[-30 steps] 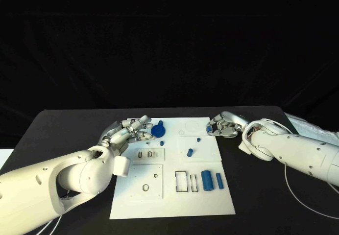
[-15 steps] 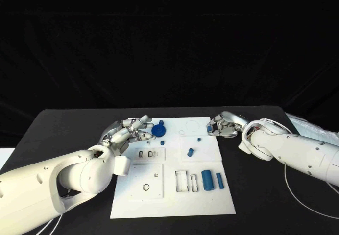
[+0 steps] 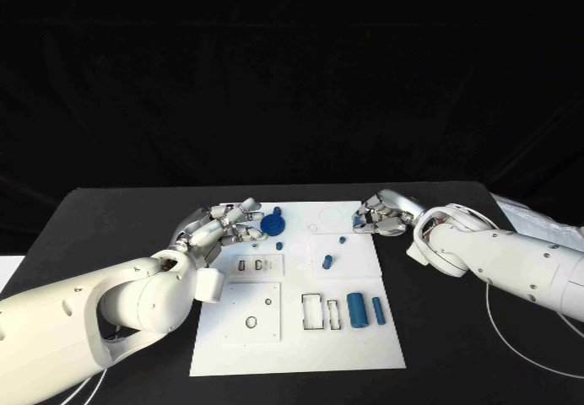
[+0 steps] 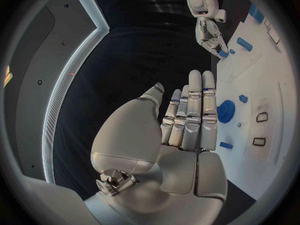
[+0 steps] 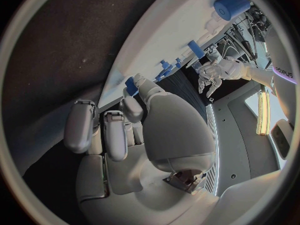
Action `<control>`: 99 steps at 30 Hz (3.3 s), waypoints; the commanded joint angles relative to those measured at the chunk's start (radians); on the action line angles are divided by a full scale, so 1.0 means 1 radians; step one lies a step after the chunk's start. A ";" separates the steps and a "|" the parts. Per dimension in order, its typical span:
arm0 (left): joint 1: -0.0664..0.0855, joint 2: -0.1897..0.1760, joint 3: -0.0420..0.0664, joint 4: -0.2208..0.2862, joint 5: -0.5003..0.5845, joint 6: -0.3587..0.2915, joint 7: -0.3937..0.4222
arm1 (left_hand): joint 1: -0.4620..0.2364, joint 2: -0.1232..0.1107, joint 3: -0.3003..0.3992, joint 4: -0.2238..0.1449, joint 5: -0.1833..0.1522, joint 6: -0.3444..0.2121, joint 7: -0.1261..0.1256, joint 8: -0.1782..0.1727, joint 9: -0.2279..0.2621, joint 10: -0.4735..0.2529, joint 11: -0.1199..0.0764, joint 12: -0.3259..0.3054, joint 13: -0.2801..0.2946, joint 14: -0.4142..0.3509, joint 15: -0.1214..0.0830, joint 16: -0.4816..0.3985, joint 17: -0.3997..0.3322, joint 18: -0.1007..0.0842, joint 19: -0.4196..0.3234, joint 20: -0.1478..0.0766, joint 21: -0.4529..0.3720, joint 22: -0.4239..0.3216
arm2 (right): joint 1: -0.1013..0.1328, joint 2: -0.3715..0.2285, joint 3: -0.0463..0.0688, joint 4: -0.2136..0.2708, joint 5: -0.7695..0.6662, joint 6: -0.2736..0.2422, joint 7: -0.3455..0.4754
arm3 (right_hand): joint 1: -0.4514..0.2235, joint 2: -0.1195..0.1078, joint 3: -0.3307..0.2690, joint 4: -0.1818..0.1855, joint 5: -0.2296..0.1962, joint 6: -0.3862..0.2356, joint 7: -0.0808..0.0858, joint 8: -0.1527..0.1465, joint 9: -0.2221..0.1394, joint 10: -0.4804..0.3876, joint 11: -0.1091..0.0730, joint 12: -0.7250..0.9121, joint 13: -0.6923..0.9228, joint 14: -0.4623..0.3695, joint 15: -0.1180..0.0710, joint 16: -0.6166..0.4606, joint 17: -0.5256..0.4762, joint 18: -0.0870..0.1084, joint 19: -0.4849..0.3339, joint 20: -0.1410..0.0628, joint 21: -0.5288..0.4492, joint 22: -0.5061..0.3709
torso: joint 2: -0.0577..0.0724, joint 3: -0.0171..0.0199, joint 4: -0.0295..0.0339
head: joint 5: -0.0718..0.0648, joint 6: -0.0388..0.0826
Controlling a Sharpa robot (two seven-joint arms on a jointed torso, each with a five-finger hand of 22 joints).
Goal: Assemble the parts on the task board
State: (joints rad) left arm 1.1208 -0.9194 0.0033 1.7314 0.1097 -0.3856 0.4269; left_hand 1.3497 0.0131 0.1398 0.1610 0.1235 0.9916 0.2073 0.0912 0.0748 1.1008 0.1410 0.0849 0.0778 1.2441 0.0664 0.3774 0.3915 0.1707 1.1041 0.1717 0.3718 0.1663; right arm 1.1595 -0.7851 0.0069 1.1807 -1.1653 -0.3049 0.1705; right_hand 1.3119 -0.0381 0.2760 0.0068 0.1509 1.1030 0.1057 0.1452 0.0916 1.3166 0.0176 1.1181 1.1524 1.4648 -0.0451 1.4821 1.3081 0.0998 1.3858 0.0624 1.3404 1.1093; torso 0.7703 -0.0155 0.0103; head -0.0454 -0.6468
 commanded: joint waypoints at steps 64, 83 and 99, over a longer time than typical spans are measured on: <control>0.000 0.012 0.000 -0.068 0.001 0.022 0.015 | 0.000 0.006 0.010 -0.005 0.005 0.001 -0.001 0.000 0.002 -0.002 -0.001 0.006 0.000 -0.013 0.001 0.009 0.007 0.009 -0.011 0.001 0.006 0.003 | -0.056 0.269 -0.039 0.245 -0.338 0.007 -0.432 | -0.025 0.017 0.044 -0.020 0.016 -0.010 0.001 -0.005 0.019 -0.017 0.004 -0.035 -0.022 0.068 -0.006 -0.013 0.066 -0.005 -0.011 -0.008 -0.015 -0.030 | -0.023 -0.0229 0.0199 | 0.059 -0.047; 0.000 0.011 0.000 -0.070 0.001 0.024 0.012 | 0.000 0.006 0.010 -0.006 0.005 0.001 -0.001 0.000 0.002 -0.002 -0.001 0.006 0.000 -0.013 0.001 0.009 0.007 0.009 -0.012 0.001 0.006 0.003 | -0.058 0.261 -0.040 0.252 -0.373 0.042 -0.459 | -0.044 -0.009 0.040 -0.025 0.025 -0.026 0.008 -0.016 0.018 -0.042 0.010 -0.073 -0.050 0.066 -0.002 -0.018 0.059 -0.003 -0.015 -0.005 -0.022 -0.040 | -0.023 -0.0222 0.0200 | 0.061 -0.050; 0.000 0.013 0.000 -0.073 0.001 0.029 0.008 | 0.001 0.007 0.011 -0.007 0.005 0.001 -0.001 0.000 0.002 -0.001 -0.001 0.007 0.000 -0.014 0.001 0.011 0.010 0.009 -0.012 0.001 0.007 0.004 | -0.061 0.257 -0.040 0.263 -0.376 -0.055 -0.457 | -0.108 -0.064 -0.020 -0.003 0.022 -0.142 0.042 -0.081 -0.009 -0.131 0.041 -0.197 -0.156 0.060 0.024 -0.035 0.036 -0.001 -0.026 0.015 -0.037 -0.060 | -0.023 -0.0223 0.0204 | 0.059 -0.050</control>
State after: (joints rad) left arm 1.1208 -0.9091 0.0032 1.6579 0.1098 -0.3811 0.4314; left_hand 1.3497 0.0131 0.1454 0.1554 0.1235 0.9916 0.2073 0.0912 0.0758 1.1007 0.1411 0.0867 0.0778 1.2371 0.0662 0.3847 0.3995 0.1707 1.0969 0.1717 0.3743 0.1685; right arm 1.1034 -0.5258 -0.0299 1.4454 -1.5313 -0.3298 -0.2648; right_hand 1.2114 -0.1046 0.2624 0.0035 0.1754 0.9676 0.1460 0.0671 0.0854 1.1901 0.0570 0.9272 1.0018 1.4647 -0.0267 1.4513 1.3073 0.0997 1.3605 0.0737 1.3053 1.0497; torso 0.7472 -0.0377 0.0300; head 0.0149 -0.6972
